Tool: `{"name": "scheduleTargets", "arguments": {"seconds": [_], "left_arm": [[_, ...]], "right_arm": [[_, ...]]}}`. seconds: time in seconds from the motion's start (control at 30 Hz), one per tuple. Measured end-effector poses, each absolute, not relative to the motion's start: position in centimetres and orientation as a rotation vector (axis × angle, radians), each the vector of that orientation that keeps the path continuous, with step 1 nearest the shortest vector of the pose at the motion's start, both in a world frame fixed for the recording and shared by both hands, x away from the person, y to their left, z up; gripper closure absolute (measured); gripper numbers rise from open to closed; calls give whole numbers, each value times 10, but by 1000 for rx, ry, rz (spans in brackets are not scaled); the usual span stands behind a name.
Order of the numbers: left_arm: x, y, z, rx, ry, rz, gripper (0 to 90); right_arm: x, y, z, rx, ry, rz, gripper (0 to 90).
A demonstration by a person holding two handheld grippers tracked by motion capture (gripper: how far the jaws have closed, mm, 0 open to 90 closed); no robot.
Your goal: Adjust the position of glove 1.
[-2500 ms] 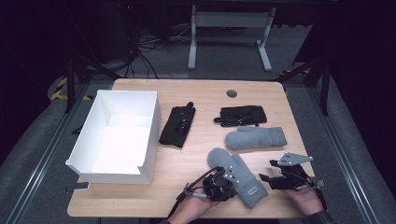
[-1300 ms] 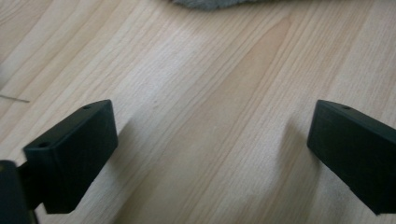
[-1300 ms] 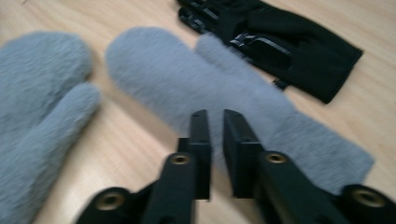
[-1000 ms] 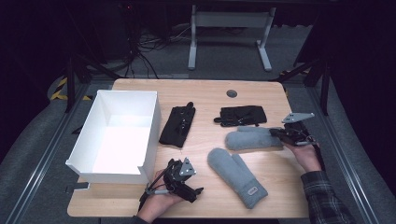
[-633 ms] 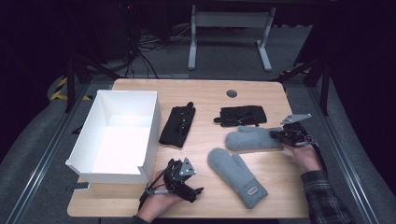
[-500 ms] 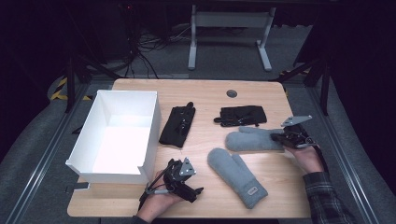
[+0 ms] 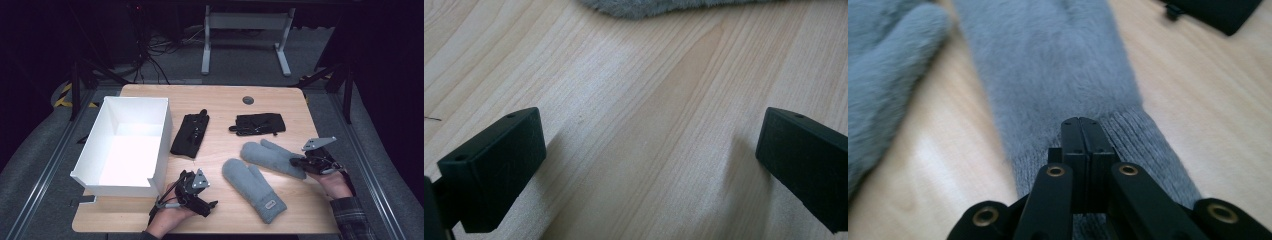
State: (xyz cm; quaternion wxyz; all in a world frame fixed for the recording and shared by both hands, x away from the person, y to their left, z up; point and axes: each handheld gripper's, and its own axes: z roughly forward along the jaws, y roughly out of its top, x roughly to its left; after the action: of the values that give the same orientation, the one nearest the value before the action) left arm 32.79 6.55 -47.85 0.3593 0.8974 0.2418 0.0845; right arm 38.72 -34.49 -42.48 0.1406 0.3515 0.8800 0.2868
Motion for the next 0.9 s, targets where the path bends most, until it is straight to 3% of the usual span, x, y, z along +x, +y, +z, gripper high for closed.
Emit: {"name": "scheduleTargets", "arguments": {"seconds": [0.4, 0.5, 0.53, 0.57, 0.63, 0.7, 0.8, 0.9], "left_arm": [[328, 66, -478, 2315, 622, 218, 1], [328, 66, -478, 2314, 623, 220, 1], [328, 66, -479, 2314, 624, 218, 1], [328, 66, -478, 2314, 623, 220, 1], [328, 66, -478, 2314, 623, 220, 1], [328, 66, -478, 2314, 623, 220, 1], [328, 66, -479, 2314, 624, 218, 1], [328, 66, -479, 2314, 623, 220, 1]], "right_arm": [[349, -329, -424, 943, 2600, 890, 900], [347, -330, -420, 933, 2571, 916, 828], [350, -330, -415, 934, 2529, 970, 714], [350, -330, -415, 934, 2529, 970, 714], [355, -326, -418, 935, 2507, 982, 557], [360, -321, -423, 927, 2508, 964, 500], [369, -315, -432, 934, 2520, 943, 492], [373, -313, -441, 951, 2522, 916, 557]]}}
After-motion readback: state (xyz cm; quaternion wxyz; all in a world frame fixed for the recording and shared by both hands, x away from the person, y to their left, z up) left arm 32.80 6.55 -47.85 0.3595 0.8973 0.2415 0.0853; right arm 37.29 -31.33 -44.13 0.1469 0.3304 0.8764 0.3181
